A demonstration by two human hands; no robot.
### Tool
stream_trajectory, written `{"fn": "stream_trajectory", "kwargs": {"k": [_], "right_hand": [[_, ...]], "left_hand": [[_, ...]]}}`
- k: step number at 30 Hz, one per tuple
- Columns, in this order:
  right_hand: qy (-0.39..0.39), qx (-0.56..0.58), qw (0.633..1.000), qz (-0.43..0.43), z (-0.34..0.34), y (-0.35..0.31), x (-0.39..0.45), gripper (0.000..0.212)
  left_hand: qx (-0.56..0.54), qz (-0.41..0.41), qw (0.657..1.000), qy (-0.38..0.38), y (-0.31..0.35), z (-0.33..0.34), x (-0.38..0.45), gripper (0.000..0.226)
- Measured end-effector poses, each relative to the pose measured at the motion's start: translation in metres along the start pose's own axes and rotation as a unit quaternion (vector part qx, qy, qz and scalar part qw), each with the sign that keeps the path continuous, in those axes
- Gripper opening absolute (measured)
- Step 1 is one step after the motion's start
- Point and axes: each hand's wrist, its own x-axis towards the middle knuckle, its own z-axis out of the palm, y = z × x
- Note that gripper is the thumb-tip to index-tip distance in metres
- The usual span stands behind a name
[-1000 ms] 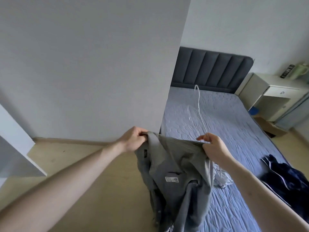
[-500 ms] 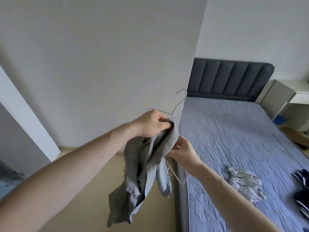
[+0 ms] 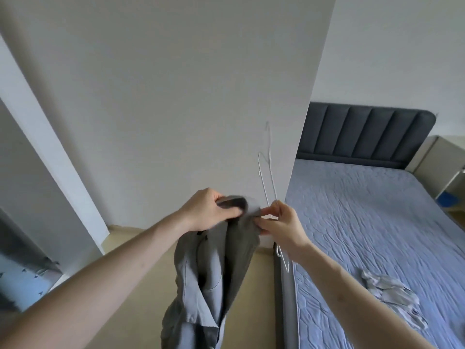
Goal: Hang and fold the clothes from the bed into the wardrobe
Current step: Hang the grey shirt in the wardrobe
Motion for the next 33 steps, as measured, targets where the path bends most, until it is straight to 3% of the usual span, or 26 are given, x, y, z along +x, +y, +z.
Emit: {"fn": "stream_trajectory", "kwargs": {"k": [3,7,12,16,20,21,23,25,28,33], "right_hand": [[0.012,-0.003,1.000,-0.028,-0.013,-0.012,0.006,0.052],[0.011,-0.056,0.998,-0.038,-0.021,-0.013,0.003,0.054],[0.037,-0.100,0.994,-0.012,-0.052,-0.002,-0.010,0.053],[0.079,-0.125,0.989,0.013,-0.087,0.007,-0.018,0.050],[0.061,-0.203,0.976,0.047,-0.109,0.012,-0.019,0.035],[0.056,-0.240,0.968,0.056,-0.110,0.013,-0.019,0.032],[0.053,-0.303,0.950,0.052,-0.110,0.011,-0.022,0.032],[0.050,-0.315,0.947,0.024,-0.109,0.004,-0.026,0.040],[0.036,-0.280,0.959,-0.010,-0.109,-0.008,-0.032,0.047],[-0.049,-0.220,0.973,-0.049,-0.112,-0.023,-0.044,0.039]], "left_hand": [[0.145,-0.070,0.982,-0.101,-0.044,0.021,-0.020,0.055],[0.179,-0.162,0.950,-0.200,-0.108,0.071,-0.047,0.039],[-0.062,-0.273,0.954,-0.109,-0.159,0.078,-0.068,0.019],[-0.160,-0.249,0.954,-0.049,-0.147,0.047,-0.062,0.020],[-0.323,-0.193,0.926,0.001,-0.091,-0.005,-0.029,0.024],[-0.298,-0.160,0.940,0.032,-0.076,-0.019,-0.017,0.023],[-0.147,-0.091,0.982,0.078,-0.050,-0.044,0.005,0.025],[-0.022,-0.064,0.995,0.067,-0.036,-0.058,0.022,0.031],[0.080,-0.077,0.992,0.061,-0.031,-0.066,0.043,0.036],[0.203,-0.120,0.968,0.086,-0.039,-0.084,0.062,0.027]]}}
